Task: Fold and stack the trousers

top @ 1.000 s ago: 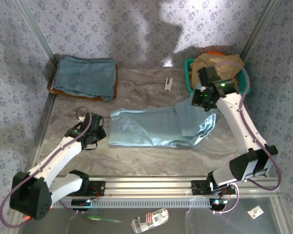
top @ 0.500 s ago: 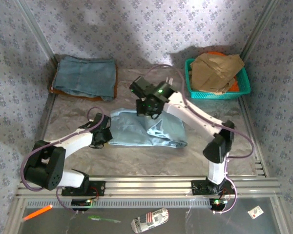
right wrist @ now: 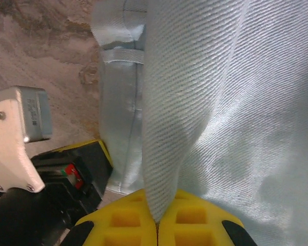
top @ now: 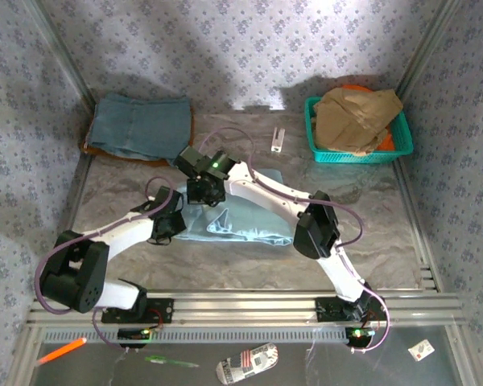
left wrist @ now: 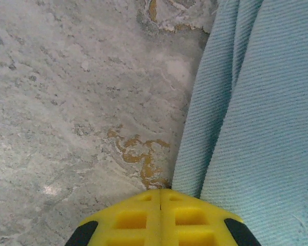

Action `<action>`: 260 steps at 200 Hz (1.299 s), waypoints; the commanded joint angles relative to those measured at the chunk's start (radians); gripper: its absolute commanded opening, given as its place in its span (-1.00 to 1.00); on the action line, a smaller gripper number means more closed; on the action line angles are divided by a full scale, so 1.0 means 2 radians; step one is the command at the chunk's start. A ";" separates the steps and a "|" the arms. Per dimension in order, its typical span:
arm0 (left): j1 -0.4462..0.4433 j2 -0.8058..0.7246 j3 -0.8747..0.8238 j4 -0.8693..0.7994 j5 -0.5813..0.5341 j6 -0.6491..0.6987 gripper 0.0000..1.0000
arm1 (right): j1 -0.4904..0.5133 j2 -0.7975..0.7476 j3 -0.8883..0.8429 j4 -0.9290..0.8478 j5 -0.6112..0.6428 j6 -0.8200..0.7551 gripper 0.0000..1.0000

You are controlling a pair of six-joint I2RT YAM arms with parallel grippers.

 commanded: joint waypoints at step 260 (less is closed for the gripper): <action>-0.015 -0.152 0.101 -0.080 0.108 0.002 -0.91 | -0.149 -0.403 -0.524 0.208 -0.039 0.018 -1.00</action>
